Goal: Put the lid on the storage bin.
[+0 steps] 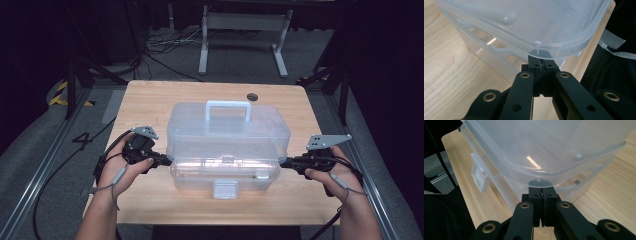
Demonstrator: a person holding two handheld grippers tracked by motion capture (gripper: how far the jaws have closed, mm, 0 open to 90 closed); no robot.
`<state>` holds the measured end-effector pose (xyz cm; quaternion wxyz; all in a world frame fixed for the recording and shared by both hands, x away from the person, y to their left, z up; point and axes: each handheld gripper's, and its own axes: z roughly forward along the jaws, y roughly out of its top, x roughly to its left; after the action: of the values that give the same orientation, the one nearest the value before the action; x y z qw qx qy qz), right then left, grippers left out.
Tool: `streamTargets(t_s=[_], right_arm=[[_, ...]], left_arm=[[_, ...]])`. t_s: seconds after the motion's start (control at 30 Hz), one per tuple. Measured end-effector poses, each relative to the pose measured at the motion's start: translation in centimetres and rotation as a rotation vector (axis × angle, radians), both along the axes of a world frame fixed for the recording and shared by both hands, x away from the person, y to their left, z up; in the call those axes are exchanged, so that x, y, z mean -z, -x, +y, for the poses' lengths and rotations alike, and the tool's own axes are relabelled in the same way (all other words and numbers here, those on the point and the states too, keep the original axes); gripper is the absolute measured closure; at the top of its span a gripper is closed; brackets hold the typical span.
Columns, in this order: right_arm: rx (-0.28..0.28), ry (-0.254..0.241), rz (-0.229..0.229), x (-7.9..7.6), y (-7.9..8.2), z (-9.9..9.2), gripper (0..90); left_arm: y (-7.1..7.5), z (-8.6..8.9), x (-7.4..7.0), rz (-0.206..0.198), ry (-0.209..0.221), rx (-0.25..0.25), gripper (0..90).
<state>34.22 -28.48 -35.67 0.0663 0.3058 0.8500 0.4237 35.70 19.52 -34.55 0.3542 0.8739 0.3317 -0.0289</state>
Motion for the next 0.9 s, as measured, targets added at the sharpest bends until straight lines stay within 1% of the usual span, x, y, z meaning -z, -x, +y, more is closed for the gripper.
streamTargets(t_s=[0.13, 0.17, 0.23, 0.43, 0.6, 0.7, 0.9], right_arm=[[-0.006, 0.007, 0.006, 0.1, 0.0, 0.0, 88.4], [-0.009, 0.011, 0.008, 0.1, 0.0, 0.0, 88.4], [-0.014, 0.024, 0.017, 0.2, 0.0, 0.0, 88.3], [-0.023, 0.037, 0.030, 0.4, 0.0, 0.1, 88.3], [-0.031, 0.055, 0.041, 0.7, -0.1, 0.2, 88.3], [-0.034, 0.060, 0.047, 0.8, -0.1, 0.3, 88.2], [-0.044, 0.079, 0.062, 1.1, -0.2, 0.4, 87.7]], left_arm=[[0.0, -0.1, 0.1, 0.009, -0.013, 0.012, 88.9], [0.0, -0.1, 0.2, 0.017, -0.017, 0.012, 88.9], [0.0, -0.2, 0.3, 0.019, -0.030, 0.019, 88.9], [0.0, -0.3, 0.4, 0.031, -0.047, 0.024, 88.4], [0.0, -0.5, 0.6, 0.043, -0.074, 0.037, 88.6], [-0.1, -0.5, 0.7, 0.052, -0.074, 0.046, 88.6], [-0.2, -0.6, 1.0, 0.069, -0.089, 0.055, 88.6]])
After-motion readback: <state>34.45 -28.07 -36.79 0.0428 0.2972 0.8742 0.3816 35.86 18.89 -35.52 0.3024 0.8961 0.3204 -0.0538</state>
